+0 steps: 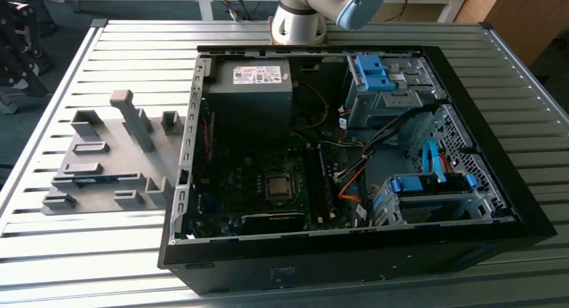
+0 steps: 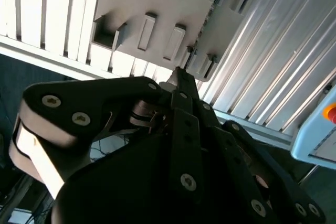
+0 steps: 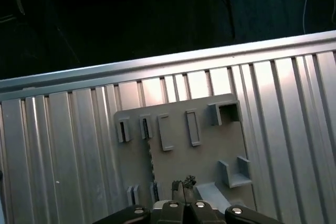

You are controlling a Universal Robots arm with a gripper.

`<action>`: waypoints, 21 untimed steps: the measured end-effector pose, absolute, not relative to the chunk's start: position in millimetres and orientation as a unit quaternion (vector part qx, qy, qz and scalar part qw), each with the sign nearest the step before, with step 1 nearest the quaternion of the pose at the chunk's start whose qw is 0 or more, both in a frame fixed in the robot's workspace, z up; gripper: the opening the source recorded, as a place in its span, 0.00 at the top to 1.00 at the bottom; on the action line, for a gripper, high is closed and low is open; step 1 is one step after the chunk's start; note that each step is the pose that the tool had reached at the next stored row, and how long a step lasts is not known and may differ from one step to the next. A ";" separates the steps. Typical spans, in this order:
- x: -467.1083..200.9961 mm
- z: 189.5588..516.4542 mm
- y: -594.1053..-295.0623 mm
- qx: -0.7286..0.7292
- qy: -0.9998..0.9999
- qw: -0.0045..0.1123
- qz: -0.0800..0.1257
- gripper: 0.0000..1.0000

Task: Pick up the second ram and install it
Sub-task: 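Pick up the second ram and move it above second insertion slot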

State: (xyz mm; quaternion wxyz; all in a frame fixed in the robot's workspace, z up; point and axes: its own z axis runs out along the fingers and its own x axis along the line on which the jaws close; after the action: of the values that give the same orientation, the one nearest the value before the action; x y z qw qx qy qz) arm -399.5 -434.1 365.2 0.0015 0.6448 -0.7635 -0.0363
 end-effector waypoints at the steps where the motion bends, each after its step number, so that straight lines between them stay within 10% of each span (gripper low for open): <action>1: -399.5 364.3 -434.1 0.652 -0.757 0.002 -0.036 0.89; 21: -402.5 351.5 -440.7 0.707 -0.706 0.002 -0.039 0.89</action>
State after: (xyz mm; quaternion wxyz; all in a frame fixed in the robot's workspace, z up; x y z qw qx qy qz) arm -402.5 -440.7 351.5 0.0022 0.7070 -0.7062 -0.0385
